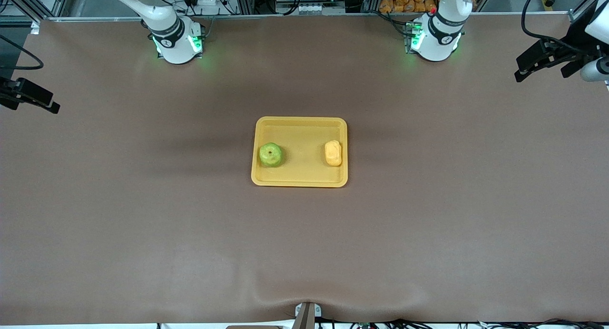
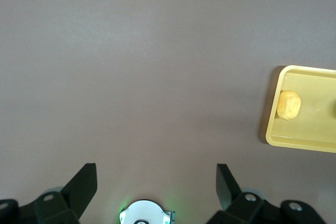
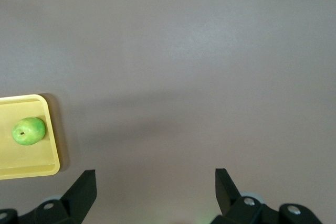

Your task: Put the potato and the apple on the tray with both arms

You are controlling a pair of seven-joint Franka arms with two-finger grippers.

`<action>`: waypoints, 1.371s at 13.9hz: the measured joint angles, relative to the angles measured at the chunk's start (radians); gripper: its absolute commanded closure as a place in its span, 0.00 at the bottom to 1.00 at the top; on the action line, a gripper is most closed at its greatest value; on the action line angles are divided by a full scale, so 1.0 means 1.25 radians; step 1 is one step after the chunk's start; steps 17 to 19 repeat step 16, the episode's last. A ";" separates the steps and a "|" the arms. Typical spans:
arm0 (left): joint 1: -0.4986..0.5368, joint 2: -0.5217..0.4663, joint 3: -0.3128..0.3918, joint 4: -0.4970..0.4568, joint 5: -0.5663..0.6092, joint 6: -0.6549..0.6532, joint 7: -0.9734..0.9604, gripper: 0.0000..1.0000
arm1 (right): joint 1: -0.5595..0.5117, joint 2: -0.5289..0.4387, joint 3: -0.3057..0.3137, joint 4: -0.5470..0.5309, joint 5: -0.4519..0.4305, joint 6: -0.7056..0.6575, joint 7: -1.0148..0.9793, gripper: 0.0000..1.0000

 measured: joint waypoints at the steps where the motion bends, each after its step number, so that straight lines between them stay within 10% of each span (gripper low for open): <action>1: 0.000 0.000 0.000 0.000 0.000 0.000 0.000 0.00 | 0.000 0.000 0.000 -0.001 0.001 0.000 0.000 0.00; 19: 0.000 0.000 0.000 0.000 0.000 0.000 0.000 0.00 | -0.011 0.000 0.003 -0.007 0.000 0.001 -0.073 0.00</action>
